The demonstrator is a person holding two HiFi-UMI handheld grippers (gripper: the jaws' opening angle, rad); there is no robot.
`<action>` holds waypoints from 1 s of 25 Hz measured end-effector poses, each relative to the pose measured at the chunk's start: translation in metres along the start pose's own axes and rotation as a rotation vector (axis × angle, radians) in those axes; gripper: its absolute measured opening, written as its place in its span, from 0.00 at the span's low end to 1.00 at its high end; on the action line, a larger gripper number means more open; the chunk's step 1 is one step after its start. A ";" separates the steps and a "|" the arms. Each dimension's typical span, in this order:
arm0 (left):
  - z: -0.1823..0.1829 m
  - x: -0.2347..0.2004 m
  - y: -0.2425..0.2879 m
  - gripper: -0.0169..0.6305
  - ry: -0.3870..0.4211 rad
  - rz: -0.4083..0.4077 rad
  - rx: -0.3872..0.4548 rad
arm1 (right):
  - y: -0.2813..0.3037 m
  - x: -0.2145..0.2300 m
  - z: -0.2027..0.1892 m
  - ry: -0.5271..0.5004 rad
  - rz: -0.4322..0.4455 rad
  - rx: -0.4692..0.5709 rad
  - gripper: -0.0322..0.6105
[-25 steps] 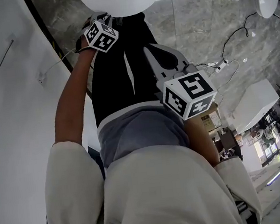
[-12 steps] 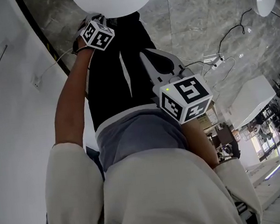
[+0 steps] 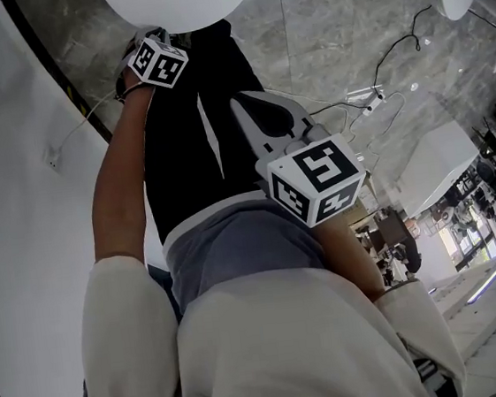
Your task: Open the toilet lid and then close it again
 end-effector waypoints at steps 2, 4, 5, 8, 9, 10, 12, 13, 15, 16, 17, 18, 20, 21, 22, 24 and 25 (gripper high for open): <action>0.000 -0.001 0.001 0.07 -0.010 0.011 -0.002 | 0.000 0.001 0.002 -0.006 -0.001 -0.003 0.07; 0.002 -0.001 0.001 0.07 -0.023 0.020 0.005 | -0.001 0.003 0.003 -0.008 -0.004 -0.005 0.07; 0.002 0.000 0.002 0.07 -0.030 0.022 0.009 | -0.001 0.003 0.003 -0.009 -0.006 -0.007 0.07; 0.001 -0.002 0.002 0.07 -0.068 0.003 0.019 | 0.002 -0.001 0.004 -0.017 -0.004 -0.009 0.07; 0.001 -0.003 0.001 0.07 -0.085 -0.011 0.023 | 0.002 -0.002 0.006 -0.020 -0.003 -0.008 0.07; 0.002 -0.003 0.001 0.07 -0.102 -0.027 0.026 | 0.002 -0.002 0.006 -0.023 -0.002 -0.007 0.07; 0.002 -0.002 -0.001 0.07 -0.139 -0.066 0.032 | 0.002 -0.004 0.006 -0.027 -0.001 -0.006 0.07; 0.001 -0.002 -0.002 0.07 -0.164 -0.091 0.037 | 0.002 -0.006 0.006 -0.028 -0.001 -0.003 0.07; -0.001 -0.002 -0.005 0.07 -0.232 -0.150 0.046 | 0.001 -0.008 0.010 -0.031 -0.002 0.015 0.07; -0.002 -0.004 -0.007 0.07 -0.269 -0.173 0.046 | 0.000 -0.009 0.014 -0.034 -0.003 0.029 0.07; -0.004 -0.007 -0.010 0.07 -0.304 -0.184 0.044 | -0.002 -0.009 0.018 -0.036 -0.002 0.042 0.07; -0.006 -0.011 -0.014 0.07 -0.335 -0.183 0.041 | -0.004 -0.009 0.020 -0.038 -0.001 0.050 0.07; -0.010 -0.014 -0.022 0.06 -0.388 -0.175 0.045 | -0.007 -0.009 0.022 -0.040 0.000 0.059 0.07; -0.012 -0.015 -0.026 0.06 -0.415 -0.177 0.052 | -0.009 -0.009 0.023 -0.040 -0.001 0.064 0.07; -0.012 -0.015 -0.031 0.06 -0.448 -0.185 0.063 | -0.010 -0.009 0.025 -0.040 -0.003 0.072 0.07; -0.008 -0.016 -0.043 0.05 -0.521 -0.209 0.097 | -0.014 -0.009 0.033 -0.044 -0.008 0.094 0.07; -0.006 -0.017 -0.049 0.05 -0.548 -0.215 0.116 | -0.015 -0.009 0.037 -0.048 -0.011 0.105 0.07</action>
Point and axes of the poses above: the fingertips, and each gripper's own axes: y forward along the fingers, x to its right, z out of its top, the point moved 1 cm from there along -y, backward along the fingers, and after that the axes turned 2 degrees about -y, right-handed, at the moved point
